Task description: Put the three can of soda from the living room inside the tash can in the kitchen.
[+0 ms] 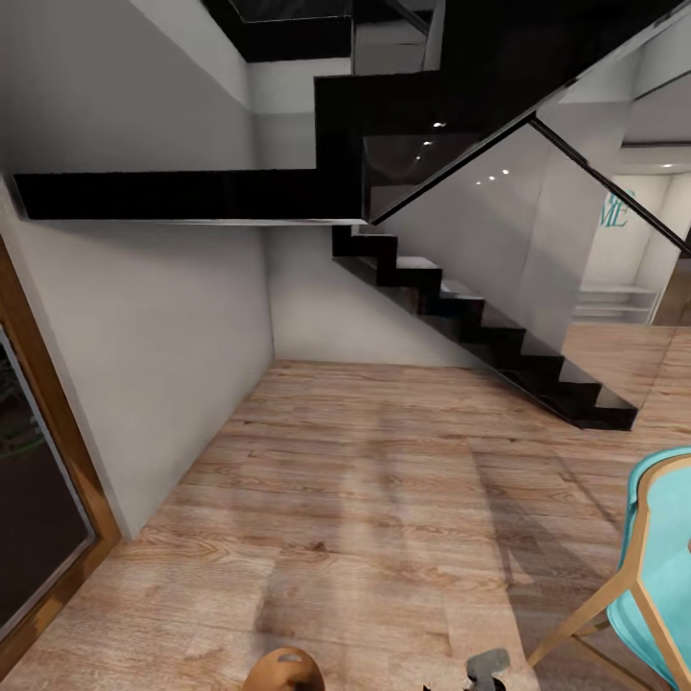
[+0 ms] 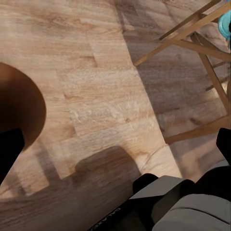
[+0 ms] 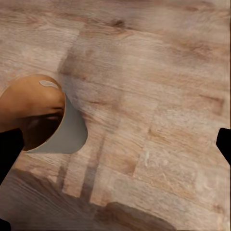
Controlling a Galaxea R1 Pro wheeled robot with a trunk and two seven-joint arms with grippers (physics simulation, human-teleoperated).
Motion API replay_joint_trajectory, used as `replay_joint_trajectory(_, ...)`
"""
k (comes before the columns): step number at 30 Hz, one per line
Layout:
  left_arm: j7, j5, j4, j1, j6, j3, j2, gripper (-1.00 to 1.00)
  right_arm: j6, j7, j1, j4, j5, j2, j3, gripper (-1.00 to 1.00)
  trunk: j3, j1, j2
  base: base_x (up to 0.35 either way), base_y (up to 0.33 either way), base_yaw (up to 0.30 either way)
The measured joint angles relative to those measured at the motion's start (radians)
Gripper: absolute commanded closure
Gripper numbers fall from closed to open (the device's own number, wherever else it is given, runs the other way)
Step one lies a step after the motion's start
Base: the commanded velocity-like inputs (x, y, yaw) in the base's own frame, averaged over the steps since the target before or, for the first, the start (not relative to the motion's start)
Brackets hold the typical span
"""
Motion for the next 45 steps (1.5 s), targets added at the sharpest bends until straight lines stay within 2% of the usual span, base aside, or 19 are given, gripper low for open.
replay_joint_trajectory(3,-0.009,0.002,-0.023,0.0,0.023,-0.001,0.002,-1.0,0.005,-0.123,-0.059,-0.018,0.001,0.027,0.002,-1.0,0.0,0.0,0.0,0.0,0.0,0.0)
replay_joint_trajectory(4,-0.018,0.001,-0.038,0.0,0.041,-0.001,0.002,-1.0,0.011,-0.192,-0.094,0.004,0.001,0.038,0.004,-1.0,0.0,0.0,0.0,0.0,0.0,0.0)
replay_joint_trajectory(5,-0.032,0.001,-0.062,0.0,0.066,-0.001,0.004,-1.0,0.017,-0.265,-0.159,0.069,0.001,0.05,0.006,-1.0,0.0,0.0,0.0,0.0,0.0,0.0)
replay_joint_trajectory(6,-0.035,0.001,-0.072,0.0,0.073,-0.001,0.005,-1.0,0.018,-0.282,-0.191,0.103,0.001,0.053,0.007,-1.0,0.0,0.0,0.0,0.0,0.0,0.0)
replay_joint_trajectory(7,-0.039,0.001,-0.09,0.0,0.081,-0.001,0.006,-1.0,0.018,-0.304,-0.247,0.178,0.001,0.059,0.007,-1.0,0.0,0.0,0.0,0.0,0.0,0.0)
replay_joint_trajectory(11,-0.044,0.002,-0.113,0.0,0.091,-0.001,0.008,-1.0,0.015,-0.331,-0.358,0.347,0.001,0.071,0.008,-1.0,0.0,0.0,0.0,0.0,0.0,0.0)
replay_joint_trajectory(12,-0.045,0.002,-0.119,0.0,0.093,-0.001,0.009,-1.0,0.014,-0.337,-0.4,0.419,0.001,0.079,0.008,-1.0,0.0,0.0,0.0,0.0,0.0,0.0)
replay_joint_trajectory(16,-0.046,0.002,-0.126,0.0,0.095,-0.001,0.01,-1.0,0.002,-0.346,-0.461,0.531,0.001,0.101,0.008,-1.0,0.0,0.0,0.0,0.0,0.0,0.0)
replay_joint_trajectory(21,-0.047,0.001,-0.129,0.0,0.095,-0.001,0.01,-1.0,-0.04,-0.35,-0.485,0.605,0.001,0.118,0.007,-1.0,0.0,0.0,0.0,0.0,0.0,0.0)
replay_joint_trajectory(45,-0.047,0.002,-0.131,0.0,0.095,0.0,0.011,-1.0,-0.052,-0.35,-0.49,0.647,0.001,0.122,0.007,-1.0,0.0,0.0,0.0,0.0,0.061,0.0)
